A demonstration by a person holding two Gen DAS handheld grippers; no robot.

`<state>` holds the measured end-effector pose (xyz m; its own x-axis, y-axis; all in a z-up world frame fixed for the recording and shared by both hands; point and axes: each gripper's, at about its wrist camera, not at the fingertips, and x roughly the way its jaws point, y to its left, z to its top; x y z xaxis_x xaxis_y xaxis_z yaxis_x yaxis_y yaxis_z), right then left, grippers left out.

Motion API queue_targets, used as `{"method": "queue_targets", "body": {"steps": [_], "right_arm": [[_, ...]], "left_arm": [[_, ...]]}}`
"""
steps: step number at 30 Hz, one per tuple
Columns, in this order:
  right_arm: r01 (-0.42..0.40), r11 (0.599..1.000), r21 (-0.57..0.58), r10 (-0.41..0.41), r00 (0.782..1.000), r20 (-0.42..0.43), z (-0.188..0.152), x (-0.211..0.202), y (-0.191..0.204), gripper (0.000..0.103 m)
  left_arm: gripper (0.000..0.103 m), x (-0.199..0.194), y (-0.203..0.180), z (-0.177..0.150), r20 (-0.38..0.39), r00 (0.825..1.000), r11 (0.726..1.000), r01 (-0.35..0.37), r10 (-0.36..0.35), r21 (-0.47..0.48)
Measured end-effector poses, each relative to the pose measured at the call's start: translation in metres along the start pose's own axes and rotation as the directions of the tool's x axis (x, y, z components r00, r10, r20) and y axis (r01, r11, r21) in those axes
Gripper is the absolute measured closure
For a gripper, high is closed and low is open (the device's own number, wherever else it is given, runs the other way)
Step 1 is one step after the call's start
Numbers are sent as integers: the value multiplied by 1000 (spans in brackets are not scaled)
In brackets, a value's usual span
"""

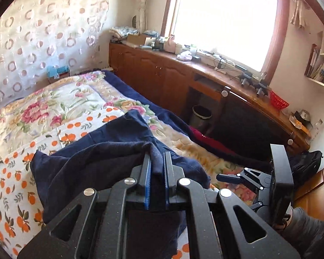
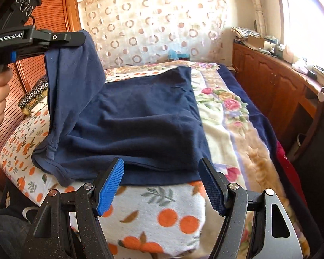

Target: Fold small clothes

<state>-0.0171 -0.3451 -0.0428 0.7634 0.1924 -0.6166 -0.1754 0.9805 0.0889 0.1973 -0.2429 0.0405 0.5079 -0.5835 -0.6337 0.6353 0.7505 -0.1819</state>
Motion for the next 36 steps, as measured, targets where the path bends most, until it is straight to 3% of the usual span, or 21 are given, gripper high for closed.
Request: {"method": "queue_targets", "body": {"steps": [2, 5, 10, 16, 21, 27, 36], "right_arm": [[0, 1000, 3, 0, 1000, -1, 1, -1, 2, 30], [-4, 1000, 6, 4, 1000, 1, 3, 2, 2, 30], [-13, 1000, -4, 13, 1000, 11, 9, 4, 4, 30], [-27, 998, -50, 28, 999, 22, 33, 17, 17, 30], [-70, 988, -140, 72, 997, 11, 68, 41, 47, 30], [-177, 958, -226, 174, 984, -35, 110, 82, 97, 30], [-317, 894, -316, 282, 947, -151, 134, 145, 167, 30]], "left_arm": [[91, 5, 3, -1, -28, 1000, 1000, 10, -10, -9], [62, -1, 8, -2, -23, 1000, 1000, 15, -15, -3], [41, -24, 26, -8, 20, 999, 999, -44, 43, 20], [41, -32, 81, -29, 8, 989, 989, -147, 147, -3], [41, -35, 141, -53, -27, 967, 966, -254, 253, -40], [41, -48, 188, -74, -31, 955, 947, -295, 294, -123], [41, -63, 208, -88, -13, 949, 942, -315, 316, -114]]}}
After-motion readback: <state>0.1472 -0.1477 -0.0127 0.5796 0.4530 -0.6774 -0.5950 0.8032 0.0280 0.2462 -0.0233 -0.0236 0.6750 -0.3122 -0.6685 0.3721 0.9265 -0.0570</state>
